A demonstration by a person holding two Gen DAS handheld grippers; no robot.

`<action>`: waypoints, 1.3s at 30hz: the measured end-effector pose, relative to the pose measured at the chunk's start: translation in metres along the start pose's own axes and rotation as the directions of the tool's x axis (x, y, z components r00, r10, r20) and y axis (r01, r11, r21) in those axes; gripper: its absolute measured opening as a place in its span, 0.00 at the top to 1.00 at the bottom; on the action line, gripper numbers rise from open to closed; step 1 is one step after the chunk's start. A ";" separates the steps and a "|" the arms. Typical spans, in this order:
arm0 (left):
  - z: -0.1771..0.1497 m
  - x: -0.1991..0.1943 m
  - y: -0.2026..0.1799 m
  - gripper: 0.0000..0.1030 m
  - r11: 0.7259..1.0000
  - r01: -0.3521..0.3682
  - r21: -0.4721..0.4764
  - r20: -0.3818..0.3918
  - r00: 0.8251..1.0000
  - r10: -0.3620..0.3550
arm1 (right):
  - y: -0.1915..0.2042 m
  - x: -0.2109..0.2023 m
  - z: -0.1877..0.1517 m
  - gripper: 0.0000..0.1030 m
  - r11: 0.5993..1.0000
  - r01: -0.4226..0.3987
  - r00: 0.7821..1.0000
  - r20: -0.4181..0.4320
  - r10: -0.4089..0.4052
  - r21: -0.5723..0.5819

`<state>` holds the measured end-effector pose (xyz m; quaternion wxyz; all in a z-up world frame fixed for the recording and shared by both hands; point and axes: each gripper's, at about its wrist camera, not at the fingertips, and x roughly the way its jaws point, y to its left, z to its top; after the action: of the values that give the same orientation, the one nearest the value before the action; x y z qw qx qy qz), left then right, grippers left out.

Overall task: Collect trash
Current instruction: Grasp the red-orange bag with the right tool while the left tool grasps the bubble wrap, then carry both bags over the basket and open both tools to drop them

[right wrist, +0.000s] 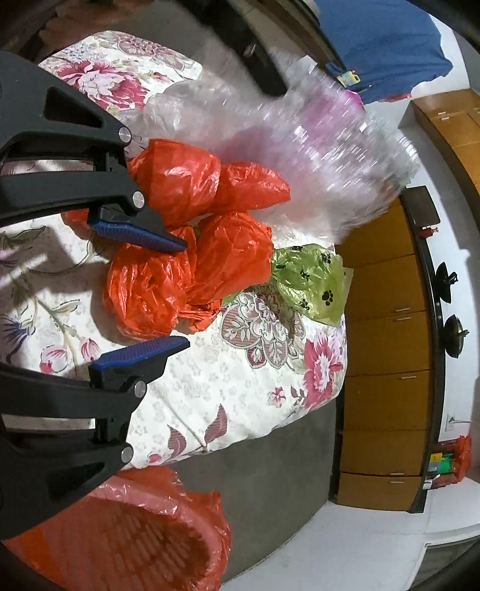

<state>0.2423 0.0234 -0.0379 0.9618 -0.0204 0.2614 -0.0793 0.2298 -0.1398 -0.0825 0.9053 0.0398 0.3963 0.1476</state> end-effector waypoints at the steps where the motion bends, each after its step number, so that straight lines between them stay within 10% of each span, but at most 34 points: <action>1: 0.003 -0.006 0.000 0.96 1.000 0.000 0.003 0.014 1.000 0.000 | -0.001 0.001 0.000 0.53 1.000 -0.003 1.000 -0.002 0.003 0.000; 14: 0.027 -0.054 0.026 0.96 0.998 -0.056 -0.037 0.132 0.989 0.060 | -0.004 0.021 0.000 0.47 1.000 -0.028 0.998 -0.064 0.028 -0.004; 39: 0.023 -0.081 0.005 0.96 1.000 -0.008 0.002 0.153 0.988 0.008 | -0.023 -0.071 -0.030 0.71 0.999 0.030 0.998 0.060 -0.033 0.038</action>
<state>0.1859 0.0410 0.0218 0.9793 -0.0241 0.1869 -0.0740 0.1682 -0.1839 -0.0572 0.9182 0.0550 0.3720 0.1246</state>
